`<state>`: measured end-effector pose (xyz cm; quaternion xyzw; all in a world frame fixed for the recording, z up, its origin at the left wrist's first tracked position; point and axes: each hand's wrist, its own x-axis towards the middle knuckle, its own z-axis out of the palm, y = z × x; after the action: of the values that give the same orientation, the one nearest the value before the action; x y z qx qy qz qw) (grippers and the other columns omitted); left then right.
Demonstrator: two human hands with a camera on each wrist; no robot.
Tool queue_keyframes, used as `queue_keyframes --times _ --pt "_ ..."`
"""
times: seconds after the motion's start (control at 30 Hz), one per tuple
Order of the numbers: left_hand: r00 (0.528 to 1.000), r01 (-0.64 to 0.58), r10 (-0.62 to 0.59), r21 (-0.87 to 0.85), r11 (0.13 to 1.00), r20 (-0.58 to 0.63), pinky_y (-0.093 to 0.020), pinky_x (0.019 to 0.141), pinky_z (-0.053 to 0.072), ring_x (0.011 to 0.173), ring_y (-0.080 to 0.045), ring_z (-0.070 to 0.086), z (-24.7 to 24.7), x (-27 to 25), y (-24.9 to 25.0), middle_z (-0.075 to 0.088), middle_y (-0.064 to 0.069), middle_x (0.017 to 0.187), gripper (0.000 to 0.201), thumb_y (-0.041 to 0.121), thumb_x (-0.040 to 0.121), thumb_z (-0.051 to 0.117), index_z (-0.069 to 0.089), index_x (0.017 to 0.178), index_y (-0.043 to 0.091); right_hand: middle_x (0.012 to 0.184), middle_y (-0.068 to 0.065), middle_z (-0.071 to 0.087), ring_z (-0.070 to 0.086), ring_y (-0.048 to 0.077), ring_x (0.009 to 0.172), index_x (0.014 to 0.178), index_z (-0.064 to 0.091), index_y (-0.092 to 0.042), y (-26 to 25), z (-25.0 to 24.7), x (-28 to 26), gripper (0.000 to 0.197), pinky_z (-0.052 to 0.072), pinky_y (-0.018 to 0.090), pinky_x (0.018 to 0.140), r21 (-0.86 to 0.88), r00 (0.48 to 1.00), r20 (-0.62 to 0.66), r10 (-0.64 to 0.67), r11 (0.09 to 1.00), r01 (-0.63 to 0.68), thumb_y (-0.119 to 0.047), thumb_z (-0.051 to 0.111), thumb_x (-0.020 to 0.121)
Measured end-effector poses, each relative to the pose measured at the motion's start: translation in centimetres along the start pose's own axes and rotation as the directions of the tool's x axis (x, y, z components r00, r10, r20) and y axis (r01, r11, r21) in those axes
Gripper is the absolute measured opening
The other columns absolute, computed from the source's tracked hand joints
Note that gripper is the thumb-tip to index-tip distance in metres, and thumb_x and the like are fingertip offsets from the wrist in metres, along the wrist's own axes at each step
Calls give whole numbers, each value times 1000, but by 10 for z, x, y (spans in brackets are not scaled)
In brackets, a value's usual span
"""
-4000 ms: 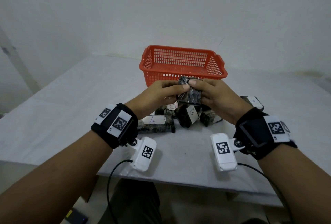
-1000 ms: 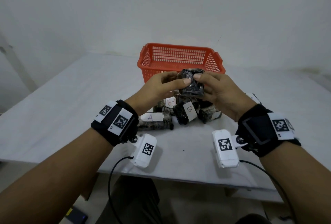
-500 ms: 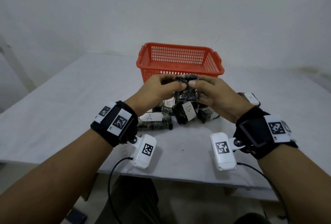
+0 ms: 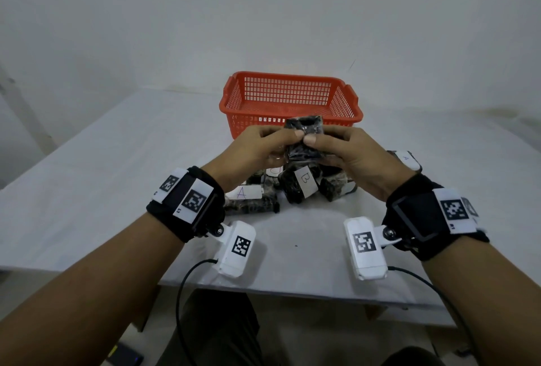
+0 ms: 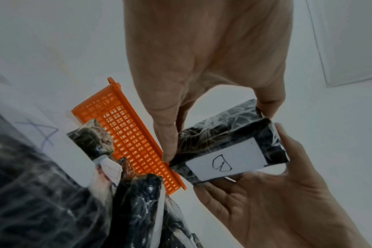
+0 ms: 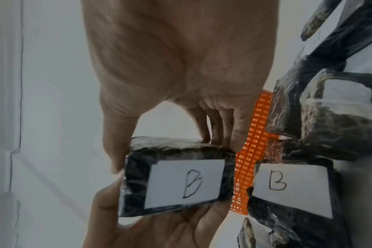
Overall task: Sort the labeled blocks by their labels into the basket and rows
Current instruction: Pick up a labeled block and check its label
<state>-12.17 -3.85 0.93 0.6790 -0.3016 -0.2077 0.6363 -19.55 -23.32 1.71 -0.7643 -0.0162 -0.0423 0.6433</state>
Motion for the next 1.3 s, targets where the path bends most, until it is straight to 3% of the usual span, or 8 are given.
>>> queue_keyframes --times 0.13,0.23,0.33,0.53,0.63,0.8,0.97,1.3 --pt "994 99 -106 -163 982 -30 -41 93 60 107 -32 73 1 4 1 70 -26 123 51 49 103 47 65 126 7 122 2 75 70 21 118 126 67 -20 2 -6 -1 55 55 35 98 29 1000 5 10 1000 -10 -42 83 78" --pt "977 211 -208 -324 922 47 -40 92 61 115 -36 71 2 7 5 68 -29 128 73 60 101 43 57 137 -2 129 5 71 68 23 121 132 64 -19 8 -14 -2 62 56 39 100 18 1000 -24 -16 1000 16 -29 85 74" --pt "955 295 -259 -381 876 144 -44 102 55 121 -38 68 5 11 7 67 -27 131 86 70 98 37 56 137 -4 124 5 74 71 23 116 126 68 -17 10 -19 -5 45 56 39 99 86 994 -103 -32 995 41 -22 78 82" --pt "987 25 -56 -203 979 -151 -40 91 61 111 -30 73 31 23 7 74 -15 122 48 50 108 42 68 120 13 116 13 77 74 31 107 121 69 -5 11 -44 -18 27 61 43 93 183 974 -219 60 983 -19 -16 69 96" --pt "987 -30 22 -51 998 -158 -35 89 63 104 -24 76 50 33 5 78 -7 114 38 41 104 57 72 117 9 115 15 77 75 28 100 121 69 -1 14 -63 -27 29 62 41 86 201 958 -272 88 979 -33 -19 67 98" --pt "994 17 -25 -77 997 -102 -39 90 63 103 -27 77 94 68 1 78 -14 111 36 29 104 62 75 114 -3 104 11 72 72 28 86 114 69 -1 23 -107 -42 32 62 39 85 272 906 -393 159 961 -51 -25 73 94" --pt "988 138 -142 -51 989 -68 -57 92 60 97 -39 76 156 134 2 75 -26 106 66 47 90 73 70 105 -17 102 10 75 73 23 84 122 69 3 29 -177 -61 47 63 33 80 268 846 -478 235 957 -114 -34 74 93" --pt "967 206 -231 207 957 105 -51 98 59 95 -32 62 281 258 7 60 -10 97 29 36 108 48 56 104 8 101 7 68 67 22 85 113 74 -13 45 -311 -65 24 58 35 80 252 698 -623 354 935 -249 -30 71 96"
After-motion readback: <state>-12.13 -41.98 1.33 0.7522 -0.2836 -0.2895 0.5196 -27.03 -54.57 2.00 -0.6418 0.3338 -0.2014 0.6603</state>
